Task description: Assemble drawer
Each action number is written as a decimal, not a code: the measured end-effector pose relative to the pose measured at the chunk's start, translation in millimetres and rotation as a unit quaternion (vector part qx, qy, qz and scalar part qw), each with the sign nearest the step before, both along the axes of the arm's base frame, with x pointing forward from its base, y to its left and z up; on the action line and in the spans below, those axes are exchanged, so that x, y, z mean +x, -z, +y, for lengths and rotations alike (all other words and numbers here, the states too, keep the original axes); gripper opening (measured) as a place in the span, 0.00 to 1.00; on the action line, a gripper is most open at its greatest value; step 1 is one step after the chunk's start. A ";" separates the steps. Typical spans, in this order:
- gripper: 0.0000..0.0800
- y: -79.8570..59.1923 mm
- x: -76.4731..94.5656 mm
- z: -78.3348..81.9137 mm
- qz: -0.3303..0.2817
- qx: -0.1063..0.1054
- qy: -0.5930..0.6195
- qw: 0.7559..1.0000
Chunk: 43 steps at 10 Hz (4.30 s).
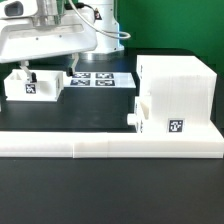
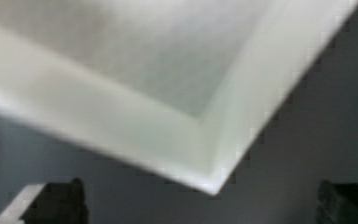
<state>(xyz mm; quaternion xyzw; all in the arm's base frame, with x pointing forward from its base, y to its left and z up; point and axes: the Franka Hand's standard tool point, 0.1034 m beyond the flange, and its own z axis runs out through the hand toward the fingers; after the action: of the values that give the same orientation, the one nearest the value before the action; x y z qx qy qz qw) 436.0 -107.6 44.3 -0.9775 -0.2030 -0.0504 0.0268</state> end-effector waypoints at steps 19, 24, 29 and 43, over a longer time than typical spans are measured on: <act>0.30 39.6 -60.2 8.8 0.015 0.012 0.245 0.969; 0.05 38.7 -58.9 8.0 0.012 0.011 0.245 0.969; 0.06 23.3 -41.7 26.0 0.023 0.018 0.193 0.981; 0.06 -16.8 56.5 56.7 0.001 0.002 -0.178 0.984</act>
Offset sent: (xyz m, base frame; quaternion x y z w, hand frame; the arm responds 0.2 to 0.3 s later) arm 0.0000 0.0000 0.0000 0.0000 0.0000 0.1938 0.9810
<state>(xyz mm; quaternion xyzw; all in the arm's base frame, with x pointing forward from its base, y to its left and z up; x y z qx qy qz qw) 492.5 -50.9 61.1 -0.9259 -0.3734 -0.0437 0.0374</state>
